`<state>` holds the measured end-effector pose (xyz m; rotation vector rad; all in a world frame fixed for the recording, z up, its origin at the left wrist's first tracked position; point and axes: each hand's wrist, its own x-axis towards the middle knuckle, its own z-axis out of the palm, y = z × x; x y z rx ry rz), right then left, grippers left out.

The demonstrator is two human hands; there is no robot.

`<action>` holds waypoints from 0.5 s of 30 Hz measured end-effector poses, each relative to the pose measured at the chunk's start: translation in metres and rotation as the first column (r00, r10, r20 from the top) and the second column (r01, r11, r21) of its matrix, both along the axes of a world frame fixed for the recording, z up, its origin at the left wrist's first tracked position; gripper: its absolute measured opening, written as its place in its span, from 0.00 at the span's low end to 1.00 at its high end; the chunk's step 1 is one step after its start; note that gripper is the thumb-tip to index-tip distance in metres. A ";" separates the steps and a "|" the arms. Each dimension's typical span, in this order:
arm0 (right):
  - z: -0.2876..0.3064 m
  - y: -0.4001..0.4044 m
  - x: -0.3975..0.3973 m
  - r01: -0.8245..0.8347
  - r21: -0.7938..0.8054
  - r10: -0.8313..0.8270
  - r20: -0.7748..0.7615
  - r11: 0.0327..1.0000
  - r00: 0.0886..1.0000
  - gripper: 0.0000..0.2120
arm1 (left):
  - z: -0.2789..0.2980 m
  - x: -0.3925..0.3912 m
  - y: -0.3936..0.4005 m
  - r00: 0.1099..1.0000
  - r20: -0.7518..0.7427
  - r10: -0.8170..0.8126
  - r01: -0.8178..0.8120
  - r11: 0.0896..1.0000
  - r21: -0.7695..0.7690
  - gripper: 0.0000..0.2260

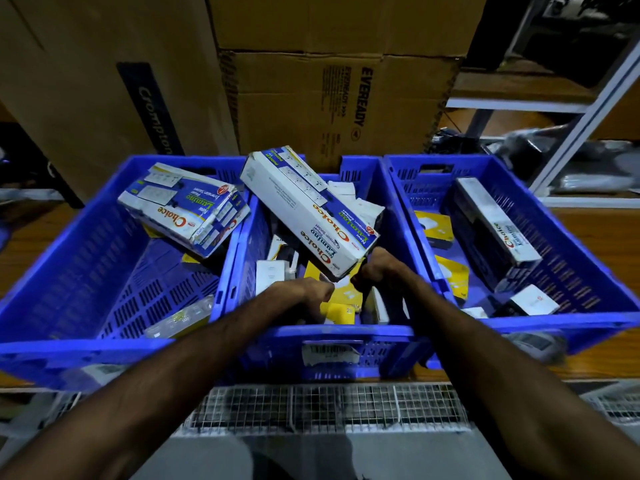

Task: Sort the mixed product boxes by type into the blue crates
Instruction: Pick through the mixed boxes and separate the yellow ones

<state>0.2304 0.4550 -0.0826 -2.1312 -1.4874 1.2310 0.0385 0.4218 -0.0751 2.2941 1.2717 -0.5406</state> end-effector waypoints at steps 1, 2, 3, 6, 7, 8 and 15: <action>0.001 -0.004 -0.002 -0.007 -0.016 0.006 -0.044 1.000 0.999 0.07 | -0.001 -0.002 0.000 1.000 0.010 0.010 -0.010 1.000 -0.010 0.19; 0.004 -0.008 -0.005 -0.011 -0.016 0.010 -0.084 1.000 0.996 0.07 | 0.000 -0.003 0.000 1.000 0.014 0.022 -0.021 1.000 -0.013 0.19; 0.004 -0.010 -0.006 -0.033 -0.008 0.032 -0.094 0.999 0.995 0.09 | 0.000 -0.005 0.000 0.999 0.019 0.034 -0.034 0.999 -0.019 0.20; 0.004 -0.008 -0.007 -0.130 0.014 0.130 -0.024 0.991 0.991 0.12 | 0.003 -0.010 -0.001 0.997 0.071 0.037 -0.036 0.999 -0.009 0.19; 0.001 -0.005 -0.006 -0.166 0.015 0.166 0.013 0.986 0.986 0.12 | 0.004 -0.012 -0.001 0.994 0.097 0.039 -0.038 0.999 -0.009 0.18; 0.001 -0.004 -0.006 -0.199 0.015 0.198 0.051 0.980 0.979 0.12 | 0.005 -0.013 -0.002 0.992 0.117 0.039 -0.039 0.999 -0.001 0.17; 0.001 -0.001 -0.005 -0.315 -0.060 0.320 0.118 0.947 0.940 0.32 | 0.009 -0.039 -0.014 0.947 0.322 -0.013 -0.040 0.987 0.155 0.08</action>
